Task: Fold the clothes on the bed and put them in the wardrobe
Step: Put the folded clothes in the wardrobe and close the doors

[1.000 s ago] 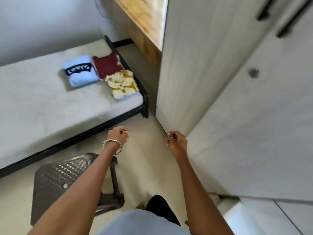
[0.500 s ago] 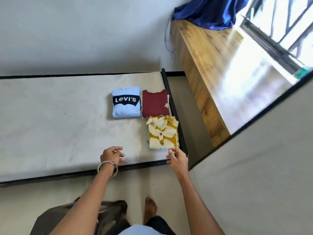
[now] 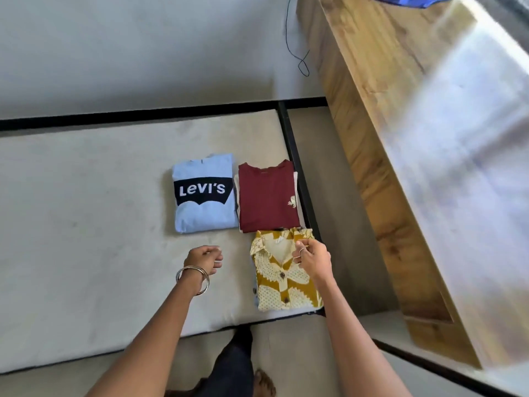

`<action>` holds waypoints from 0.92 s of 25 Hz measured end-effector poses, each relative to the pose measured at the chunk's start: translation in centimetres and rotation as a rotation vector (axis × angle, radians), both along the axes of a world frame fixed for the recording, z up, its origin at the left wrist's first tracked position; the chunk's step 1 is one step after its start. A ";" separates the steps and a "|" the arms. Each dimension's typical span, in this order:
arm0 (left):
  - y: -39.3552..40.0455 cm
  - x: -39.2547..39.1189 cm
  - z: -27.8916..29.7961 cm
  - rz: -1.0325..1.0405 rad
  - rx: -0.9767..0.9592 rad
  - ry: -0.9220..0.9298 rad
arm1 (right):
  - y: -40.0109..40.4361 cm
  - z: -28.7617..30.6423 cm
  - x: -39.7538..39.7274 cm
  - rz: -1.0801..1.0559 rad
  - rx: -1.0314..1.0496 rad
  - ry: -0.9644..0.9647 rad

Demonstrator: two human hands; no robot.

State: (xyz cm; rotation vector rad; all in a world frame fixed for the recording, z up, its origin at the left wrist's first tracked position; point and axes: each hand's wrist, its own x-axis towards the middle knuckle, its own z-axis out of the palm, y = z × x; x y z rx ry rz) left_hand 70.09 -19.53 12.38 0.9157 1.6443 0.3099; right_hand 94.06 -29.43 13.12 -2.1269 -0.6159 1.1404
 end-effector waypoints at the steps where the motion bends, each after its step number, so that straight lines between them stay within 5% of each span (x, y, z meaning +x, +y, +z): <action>1: 2.4 1.4 -1.5 -0.012 -0.009 -0.001 | 2.2 -1.6 1.1 -0.009 -0.042 0.006; 9: 17.3 10.7 -17.8 -0.171 -0.083 0.112 | 17.8 -17.3 8.5 -0.037 -0.243 -0.049; 16: 18.9 14.5 -23.9 -0.119 -0.093 0.198 | 20.5 -24.6 8.7 0.006 -0.382 -0.230; 23: 21.4 13.2 -20.6 0.056 -0.413 -0.253 | 21.7 -21.4 10.0 -0.201 -0.258 0.346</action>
